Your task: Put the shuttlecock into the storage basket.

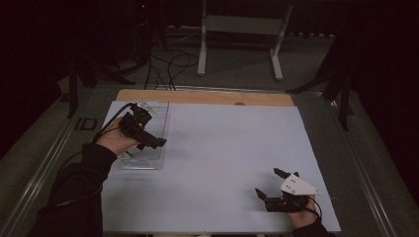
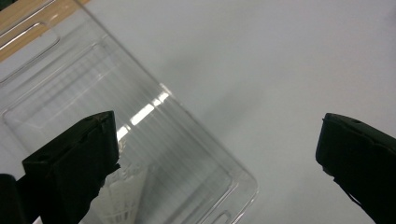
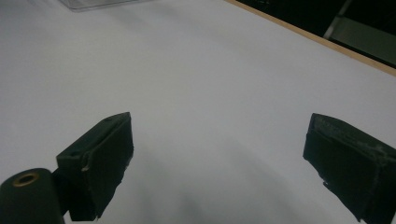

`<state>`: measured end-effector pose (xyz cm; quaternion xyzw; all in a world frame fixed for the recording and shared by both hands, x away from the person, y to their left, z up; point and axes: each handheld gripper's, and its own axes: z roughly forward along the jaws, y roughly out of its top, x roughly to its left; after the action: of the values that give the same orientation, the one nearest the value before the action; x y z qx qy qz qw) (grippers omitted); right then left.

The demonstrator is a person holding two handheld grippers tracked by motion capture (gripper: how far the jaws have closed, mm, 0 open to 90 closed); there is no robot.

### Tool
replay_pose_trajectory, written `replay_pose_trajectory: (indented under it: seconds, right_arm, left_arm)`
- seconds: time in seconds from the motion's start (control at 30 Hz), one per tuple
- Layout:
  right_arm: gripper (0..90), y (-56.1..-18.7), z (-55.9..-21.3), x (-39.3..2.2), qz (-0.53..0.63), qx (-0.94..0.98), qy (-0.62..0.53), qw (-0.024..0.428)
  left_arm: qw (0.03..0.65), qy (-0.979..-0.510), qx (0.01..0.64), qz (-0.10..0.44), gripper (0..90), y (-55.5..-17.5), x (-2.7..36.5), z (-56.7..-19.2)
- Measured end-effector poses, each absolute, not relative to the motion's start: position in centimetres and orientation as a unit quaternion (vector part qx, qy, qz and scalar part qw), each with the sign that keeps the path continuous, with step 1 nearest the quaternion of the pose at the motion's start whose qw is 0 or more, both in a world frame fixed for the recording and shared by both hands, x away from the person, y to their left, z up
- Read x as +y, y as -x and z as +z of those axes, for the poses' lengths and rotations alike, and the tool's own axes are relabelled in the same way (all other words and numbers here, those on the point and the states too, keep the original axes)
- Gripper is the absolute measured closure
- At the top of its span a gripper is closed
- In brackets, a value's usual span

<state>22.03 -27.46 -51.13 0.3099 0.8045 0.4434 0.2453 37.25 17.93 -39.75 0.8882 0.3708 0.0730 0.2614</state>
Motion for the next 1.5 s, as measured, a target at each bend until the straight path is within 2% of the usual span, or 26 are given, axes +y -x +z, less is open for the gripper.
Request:
replay_pose_trajectory:
  seconds: [0.33, 0.93, 1.5]
  right_arm:
    - [8.3, -22.0, -51.1, -27.4, 0.443, 0.805, -0.309, 0.245]
    - [8.3, -22.0, -51.1, -27.4, 0.443, 0.806, -0.308, 0.243]
    - [8.3, -22.0, -51.1, -27.4, 0.444, 0.807, -0.307, 0.241]
  left_arm:
    - [0.265, -0.897, 0.348, 0.067, 0.0, -37.2, 16.1, -39.8]
    - [0.308, -0.902, 0.299, 0.056, 0.1, -36.1, 12.7, -39.5]
    - [0.321, -0.91, 0.257, 0.057, 0.1, -34.6, 9.8, -41.1]
